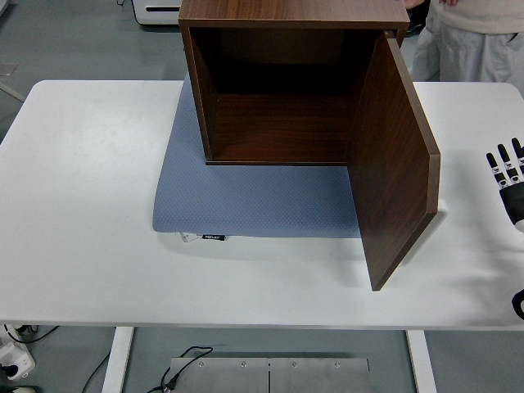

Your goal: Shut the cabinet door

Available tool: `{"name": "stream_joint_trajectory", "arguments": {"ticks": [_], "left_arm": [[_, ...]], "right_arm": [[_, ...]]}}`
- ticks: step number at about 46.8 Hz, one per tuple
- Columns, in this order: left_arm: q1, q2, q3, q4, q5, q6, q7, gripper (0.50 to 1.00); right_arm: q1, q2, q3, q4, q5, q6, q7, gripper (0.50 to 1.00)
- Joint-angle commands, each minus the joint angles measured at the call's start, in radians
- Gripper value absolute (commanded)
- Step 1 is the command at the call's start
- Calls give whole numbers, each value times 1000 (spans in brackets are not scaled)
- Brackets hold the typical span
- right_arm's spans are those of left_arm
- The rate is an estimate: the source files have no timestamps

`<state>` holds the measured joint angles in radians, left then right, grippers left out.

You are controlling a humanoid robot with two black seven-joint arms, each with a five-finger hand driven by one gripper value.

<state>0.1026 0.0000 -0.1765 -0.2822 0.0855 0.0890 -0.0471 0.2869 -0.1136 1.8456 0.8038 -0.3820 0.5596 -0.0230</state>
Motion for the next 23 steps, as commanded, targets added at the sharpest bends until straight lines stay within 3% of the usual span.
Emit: {"name": "stream_joint_trajectory", "arguments": {"ticks": [1,23], "left_arm": [[0,0,0,0,0,0,0,1000],[0,0,0,0,-3,0,1,1000]], "right_arm": [[0,-1,0,0,0,0,0,1000],[0,-3,0,0,0,0,0,1000]]}}
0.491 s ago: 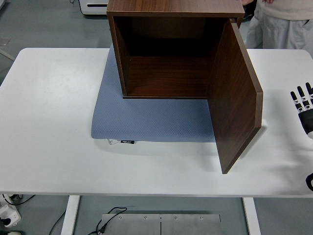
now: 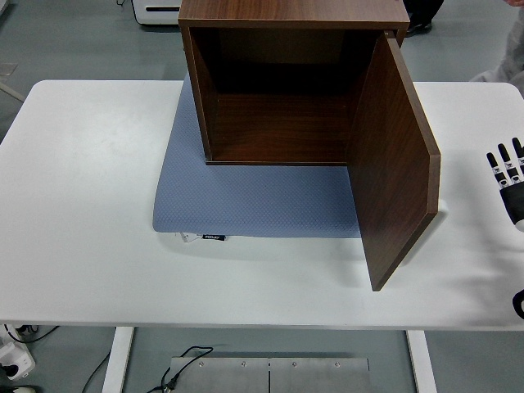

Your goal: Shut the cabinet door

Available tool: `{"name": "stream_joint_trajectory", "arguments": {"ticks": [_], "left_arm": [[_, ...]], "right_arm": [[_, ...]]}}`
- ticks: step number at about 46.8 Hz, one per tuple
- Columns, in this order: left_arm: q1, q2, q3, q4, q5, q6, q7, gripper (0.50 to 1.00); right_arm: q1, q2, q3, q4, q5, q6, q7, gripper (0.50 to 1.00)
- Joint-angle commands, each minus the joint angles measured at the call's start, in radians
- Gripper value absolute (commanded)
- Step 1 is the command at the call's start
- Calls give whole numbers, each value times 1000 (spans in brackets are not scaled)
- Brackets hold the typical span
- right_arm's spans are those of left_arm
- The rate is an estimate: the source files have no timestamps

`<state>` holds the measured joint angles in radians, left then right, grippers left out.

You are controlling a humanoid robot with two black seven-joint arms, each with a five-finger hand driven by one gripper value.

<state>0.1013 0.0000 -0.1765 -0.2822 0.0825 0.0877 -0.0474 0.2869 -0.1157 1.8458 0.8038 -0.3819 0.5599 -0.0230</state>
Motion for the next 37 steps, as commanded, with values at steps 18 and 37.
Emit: {"name": "stream_joint_trajectory", "arguments": {"ticks": [18,37], "left_arm": [[11,0,0,0,0,1,1,1000],[11,0,2,0,0,0,1,1000]], "right_arm": [[0,-21,1,0,0,0,0,1000],[-11,-55,0,0,0,17,-3,1000]]}}
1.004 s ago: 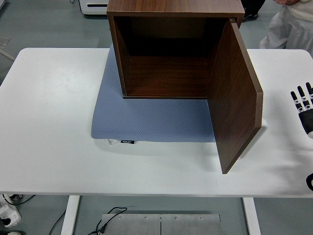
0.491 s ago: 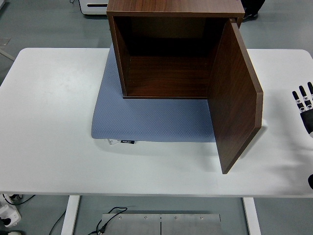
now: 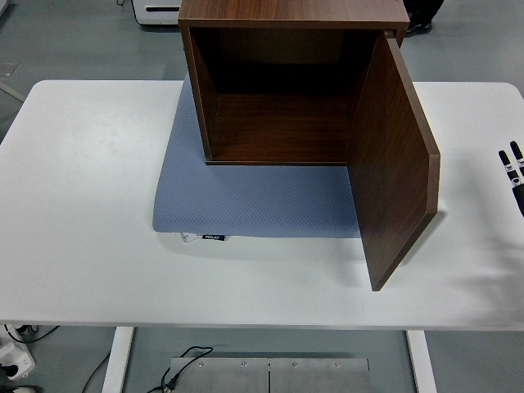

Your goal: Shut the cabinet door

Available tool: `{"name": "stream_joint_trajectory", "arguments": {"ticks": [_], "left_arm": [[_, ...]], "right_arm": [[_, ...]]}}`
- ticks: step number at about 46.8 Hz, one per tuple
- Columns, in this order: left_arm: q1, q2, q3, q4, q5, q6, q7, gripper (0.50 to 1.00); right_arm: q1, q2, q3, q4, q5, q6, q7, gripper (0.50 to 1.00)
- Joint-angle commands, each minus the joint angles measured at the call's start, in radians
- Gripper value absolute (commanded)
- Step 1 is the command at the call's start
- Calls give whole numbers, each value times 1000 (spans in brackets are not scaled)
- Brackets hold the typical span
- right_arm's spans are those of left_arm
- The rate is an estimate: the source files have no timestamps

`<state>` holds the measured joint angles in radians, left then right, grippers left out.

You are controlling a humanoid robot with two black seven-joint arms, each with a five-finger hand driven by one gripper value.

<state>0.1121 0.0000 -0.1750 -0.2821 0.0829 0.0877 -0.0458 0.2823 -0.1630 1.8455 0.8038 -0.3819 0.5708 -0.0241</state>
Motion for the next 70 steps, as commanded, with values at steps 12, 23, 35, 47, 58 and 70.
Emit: {"name": "stream_joint_trajectory", "arguments": {"ticks": [12,23,35,47,58,70], "left_arm": [[0,0,0,0,0,0,0,1000],[0,0,0,0,0,0,0,1000],[0,0,0,0,0,0,0,1000],[0,0,0,0,0,1,0,1000],[0,0,0,0,0,0,0,1000],[0,0,0,0,0,0,0,1000]], "right_arm": [[-34,-46,0,9,1,27,-8,1000],[-54,-70,0,38,1,31,-10,1000],[-115,-101,0,138,0,35,-11,1000],[-222,-128,-2,293,0,40,-11,1000],[-319,-153,-3,443,-5,40,-11,1000],[-434,-178,-3,601,-12,40,-13,1000]]}}
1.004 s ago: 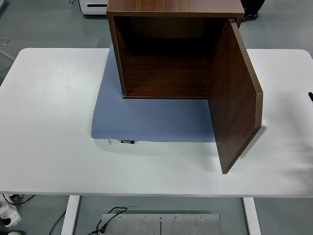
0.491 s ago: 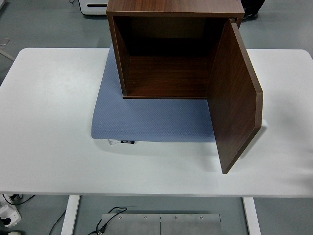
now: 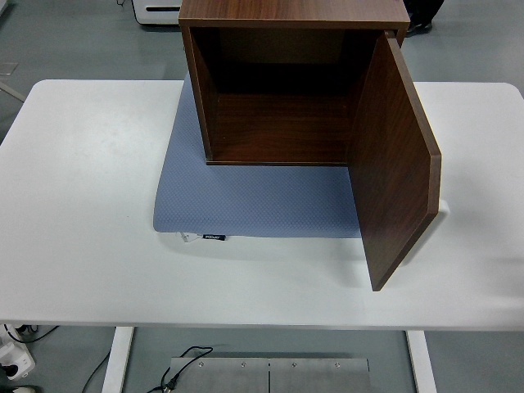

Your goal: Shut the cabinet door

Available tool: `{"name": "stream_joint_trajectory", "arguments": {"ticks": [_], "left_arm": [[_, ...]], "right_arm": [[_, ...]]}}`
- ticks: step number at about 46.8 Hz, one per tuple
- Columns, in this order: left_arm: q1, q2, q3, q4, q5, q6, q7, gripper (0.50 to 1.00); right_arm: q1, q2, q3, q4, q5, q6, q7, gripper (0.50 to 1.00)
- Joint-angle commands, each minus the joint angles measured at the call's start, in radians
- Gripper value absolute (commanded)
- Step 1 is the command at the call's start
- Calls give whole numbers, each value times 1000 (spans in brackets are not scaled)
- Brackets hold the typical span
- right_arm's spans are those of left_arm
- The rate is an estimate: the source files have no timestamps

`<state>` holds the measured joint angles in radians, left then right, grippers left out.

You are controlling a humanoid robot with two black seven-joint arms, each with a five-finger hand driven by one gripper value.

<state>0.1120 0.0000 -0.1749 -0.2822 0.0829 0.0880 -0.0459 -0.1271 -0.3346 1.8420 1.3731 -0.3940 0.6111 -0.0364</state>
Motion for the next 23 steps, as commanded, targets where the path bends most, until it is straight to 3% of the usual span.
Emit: {"name": "stream_joint_trajectory", "arguments": {"ticks": [1,23], "left_arm": [[0,0,0,0,0,-1,0,1000],[0,0,0,0,0,-1,0,1000]], "right_arm": [[-32,-6,0,41,0,0,0,1000],[-101,-3,-7,95,0,0,-17,1000]]}}
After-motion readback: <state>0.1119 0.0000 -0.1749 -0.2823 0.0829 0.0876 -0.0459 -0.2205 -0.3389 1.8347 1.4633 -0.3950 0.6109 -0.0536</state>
